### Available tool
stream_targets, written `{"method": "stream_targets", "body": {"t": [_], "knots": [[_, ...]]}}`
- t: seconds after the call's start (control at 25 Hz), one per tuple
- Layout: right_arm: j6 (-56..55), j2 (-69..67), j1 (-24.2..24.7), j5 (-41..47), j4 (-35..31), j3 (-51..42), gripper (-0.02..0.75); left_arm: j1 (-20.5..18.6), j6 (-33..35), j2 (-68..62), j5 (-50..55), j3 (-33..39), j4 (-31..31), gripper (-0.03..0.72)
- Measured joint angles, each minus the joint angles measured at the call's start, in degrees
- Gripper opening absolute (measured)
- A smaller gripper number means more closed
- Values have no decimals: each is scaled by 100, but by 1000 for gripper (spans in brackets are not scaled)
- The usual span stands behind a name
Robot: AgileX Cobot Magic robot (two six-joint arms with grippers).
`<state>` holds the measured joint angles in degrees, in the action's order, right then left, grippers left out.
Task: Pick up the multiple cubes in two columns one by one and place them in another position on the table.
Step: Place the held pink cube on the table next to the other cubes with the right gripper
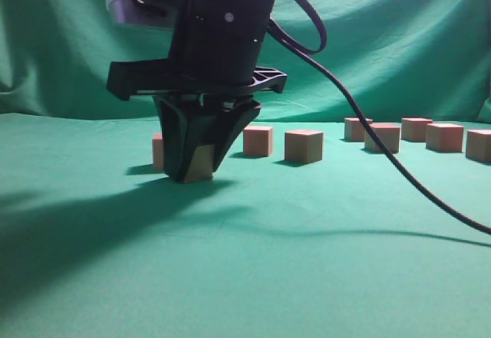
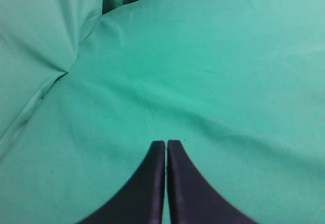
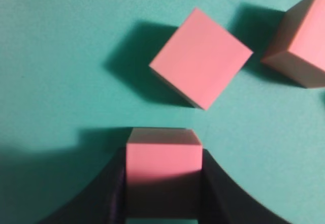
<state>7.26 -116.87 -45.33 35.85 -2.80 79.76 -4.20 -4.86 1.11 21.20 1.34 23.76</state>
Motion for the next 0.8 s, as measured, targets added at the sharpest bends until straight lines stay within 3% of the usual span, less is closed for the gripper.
{"method": "stream_targets", "body": {"t": [0.16, 0.48, 0.8], "knots": [[0, 0, 0, 25, 108, 0, 260, 0, 0, 0, 0, 0, 0, 0], [0, 0, 0, 349, 86, 142, 611, 0, 0, 0, 0, 0, 0, 0], [-9, 11, 10, 2152, 113, 1466, 627, 0, 0, 0, 0, 0, 0, 0]]}}
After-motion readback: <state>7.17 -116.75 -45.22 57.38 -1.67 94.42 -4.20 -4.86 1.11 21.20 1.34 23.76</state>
